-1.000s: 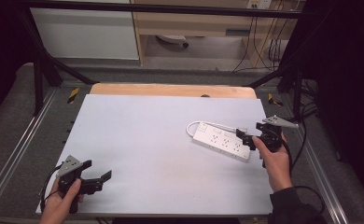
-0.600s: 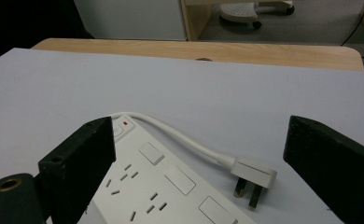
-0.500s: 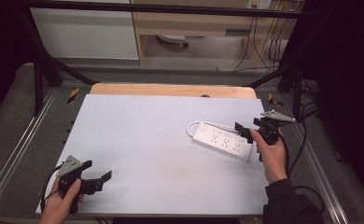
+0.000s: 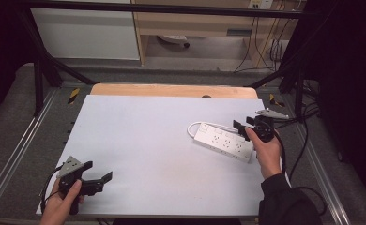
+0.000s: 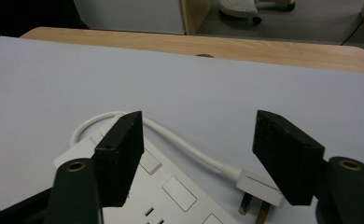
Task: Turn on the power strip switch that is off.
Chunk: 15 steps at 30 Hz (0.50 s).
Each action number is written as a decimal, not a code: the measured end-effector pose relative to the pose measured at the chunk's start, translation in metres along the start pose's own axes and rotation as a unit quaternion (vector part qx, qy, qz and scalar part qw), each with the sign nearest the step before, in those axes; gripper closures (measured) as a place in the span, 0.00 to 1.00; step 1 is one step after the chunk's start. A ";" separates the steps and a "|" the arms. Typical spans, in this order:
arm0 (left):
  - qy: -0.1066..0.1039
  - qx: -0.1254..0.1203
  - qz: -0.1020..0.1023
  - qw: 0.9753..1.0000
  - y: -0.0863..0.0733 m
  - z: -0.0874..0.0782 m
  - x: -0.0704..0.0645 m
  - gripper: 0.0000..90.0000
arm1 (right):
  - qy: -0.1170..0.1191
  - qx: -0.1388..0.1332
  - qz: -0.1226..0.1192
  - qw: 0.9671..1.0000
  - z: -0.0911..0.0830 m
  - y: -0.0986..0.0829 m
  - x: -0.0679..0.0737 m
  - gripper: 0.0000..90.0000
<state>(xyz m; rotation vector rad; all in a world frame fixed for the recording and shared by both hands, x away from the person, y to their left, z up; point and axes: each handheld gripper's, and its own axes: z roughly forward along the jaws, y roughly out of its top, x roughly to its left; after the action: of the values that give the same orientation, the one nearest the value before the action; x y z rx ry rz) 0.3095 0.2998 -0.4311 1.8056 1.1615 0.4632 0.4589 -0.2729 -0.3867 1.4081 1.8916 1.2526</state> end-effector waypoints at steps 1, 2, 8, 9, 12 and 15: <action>0.000 0.000 0.000 1.000 0.000 0.000 0.000 0.07 | 0.004 -0.001 0.000 1.000 0.001 -0.001 0.000 0.49; 0.000 0.000 0.000 1.000 0.000 0.000 0.000 0.07 | 0.005 -0.002 0.000 1.000 0.001 -0.001 0.000 0.52; 0.001 0.004 0.001 1.000 0.000 0.000 0.000 0.07 | 0.011 -0.009 -0.004 1.000 0.006 -0.002 0.001 0.72; 0.001 0.003 0.001 1.000 0.000 0.000 0.000 0.07 | 0.012 -0.010 -0.006 1.000 0.006 -0.002 0.002 0.74; 0.001 0.004 0.001 1.000 0.000 0.000 0.000 0.07 | 0.016 -0.013 -0.006 1.000 0.009 -0.003 0.002 0.80; 0.001 0.003 0.001 1.000 0.000 0.000 0.000 0.07 | 0.016 -0.016 -0.004 1.000 0.011 -0.003 0.002 0.85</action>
<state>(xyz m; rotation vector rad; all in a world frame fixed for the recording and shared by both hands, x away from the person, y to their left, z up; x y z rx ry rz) 0.3096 0.3002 -0.4315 1.8123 1.1648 0.4628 0.4655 -0.2670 -0.3943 1.3710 1.8893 1.3034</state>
